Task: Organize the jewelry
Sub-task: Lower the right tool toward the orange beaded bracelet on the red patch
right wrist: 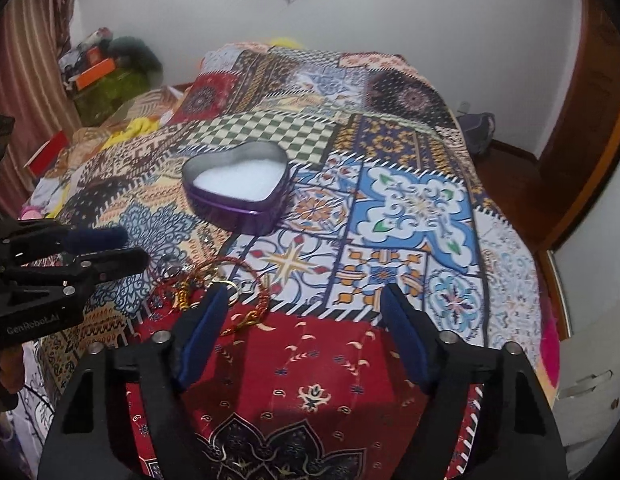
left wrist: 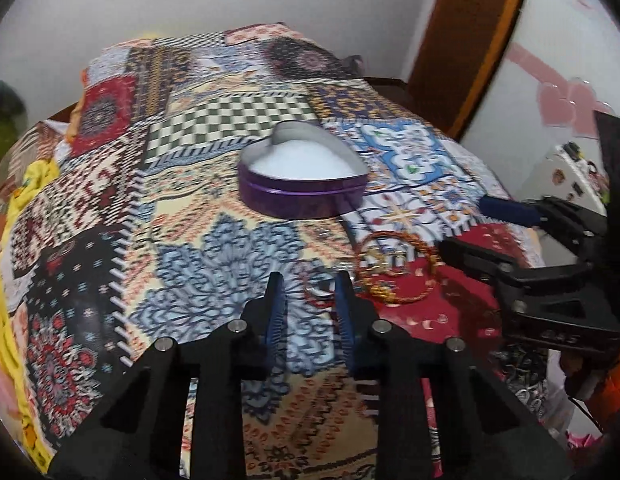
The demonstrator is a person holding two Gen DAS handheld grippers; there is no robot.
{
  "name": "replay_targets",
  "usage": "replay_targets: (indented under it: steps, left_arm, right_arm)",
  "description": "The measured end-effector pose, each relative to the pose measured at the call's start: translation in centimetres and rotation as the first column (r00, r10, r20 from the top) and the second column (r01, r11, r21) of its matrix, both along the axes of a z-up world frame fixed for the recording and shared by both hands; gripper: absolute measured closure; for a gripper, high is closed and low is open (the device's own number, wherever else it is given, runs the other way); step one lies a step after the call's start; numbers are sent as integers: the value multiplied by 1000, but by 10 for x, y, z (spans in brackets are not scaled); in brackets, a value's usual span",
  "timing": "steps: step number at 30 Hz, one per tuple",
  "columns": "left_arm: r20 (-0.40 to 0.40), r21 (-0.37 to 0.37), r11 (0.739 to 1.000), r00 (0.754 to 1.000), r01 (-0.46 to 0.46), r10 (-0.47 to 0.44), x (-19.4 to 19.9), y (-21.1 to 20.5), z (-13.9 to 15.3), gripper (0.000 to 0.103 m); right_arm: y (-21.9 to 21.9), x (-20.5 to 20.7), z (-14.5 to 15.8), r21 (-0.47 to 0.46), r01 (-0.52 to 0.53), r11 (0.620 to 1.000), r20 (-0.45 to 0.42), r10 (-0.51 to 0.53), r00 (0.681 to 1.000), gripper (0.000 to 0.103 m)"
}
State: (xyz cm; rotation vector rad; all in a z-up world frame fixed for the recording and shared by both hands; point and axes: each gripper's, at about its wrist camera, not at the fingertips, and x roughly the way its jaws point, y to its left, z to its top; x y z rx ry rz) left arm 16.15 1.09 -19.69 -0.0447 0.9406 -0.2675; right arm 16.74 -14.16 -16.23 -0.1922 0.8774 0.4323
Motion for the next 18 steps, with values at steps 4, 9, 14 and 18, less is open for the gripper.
replay_targets:
  steps: [4, 9, 14, 18]
  left_arm:
    - [-5, -28, 999, 999, 42, -43, 4, -7, 0, 83]
    - [-48, -14, 999, 998, 34, -34, 11, -7, -11, 83]
    - [-52, -5, 1000, 998, 29, -30, 12, -4, -14, 83]
    - [-54, 3, 1000, 998, 27, -27, 14, -3, -16, 83]
  right_arm:
    - [2, 3, -5, 2, -18, 1000, -23, 18, 1000, 46]
    - [6, 4, -9, 29, -54, 998, -63, 55, 996, 65]
    - [14, 3, -14, 13, -84, 996, -72, 85, 994, 76]
    - [18, 3, -18, -3, -99, 995, -74, 98, 992, 83]
